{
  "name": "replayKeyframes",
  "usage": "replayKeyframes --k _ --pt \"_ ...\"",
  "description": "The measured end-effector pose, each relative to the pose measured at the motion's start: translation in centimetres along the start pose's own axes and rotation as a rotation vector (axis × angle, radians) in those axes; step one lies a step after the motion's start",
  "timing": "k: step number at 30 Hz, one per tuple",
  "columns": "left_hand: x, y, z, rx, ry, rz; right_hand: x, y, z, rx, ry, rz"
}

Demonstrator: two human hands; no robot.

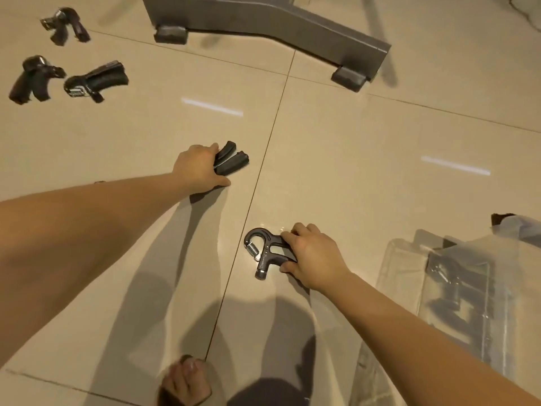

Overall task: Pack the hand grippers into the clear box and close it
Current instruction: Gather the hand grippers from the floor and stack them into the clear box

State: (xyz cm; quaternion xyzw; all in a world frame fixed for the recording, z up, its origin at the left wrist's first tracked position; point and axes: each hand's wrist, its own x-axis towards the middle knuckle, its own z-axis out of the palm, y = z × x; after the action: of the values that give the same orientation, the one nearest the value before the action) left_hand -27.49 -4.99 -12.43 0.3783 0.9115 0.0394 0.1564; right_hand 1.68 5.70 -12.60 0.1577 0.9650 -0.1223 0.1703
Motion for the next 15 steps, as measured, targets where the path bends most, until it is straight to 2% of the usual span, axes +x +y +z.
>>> replayKeyframes --k 5,8,12,15 --pt "-1.7 0.8 1.0 0.014 0.059 -0.018 0.2 0.0 -0.1 0.043 -0.044 0.075" --pt "-4.6 1.7 1.5 -0.051 -0.003 -0.012 -0.6 -0.1 -0.5 0.182 -0.107 0.159" --pt "-10.0 4.4 0.3 -0.259 -0.141 -0.004 -2.9 0.8 -3.0 0.328 -0.237 0.188" --pt "-13.3 6.5 -2.1 -0.301 -0.155 0.047 -4.7 1.6 -5.6 0.368 -0.234 0.168"
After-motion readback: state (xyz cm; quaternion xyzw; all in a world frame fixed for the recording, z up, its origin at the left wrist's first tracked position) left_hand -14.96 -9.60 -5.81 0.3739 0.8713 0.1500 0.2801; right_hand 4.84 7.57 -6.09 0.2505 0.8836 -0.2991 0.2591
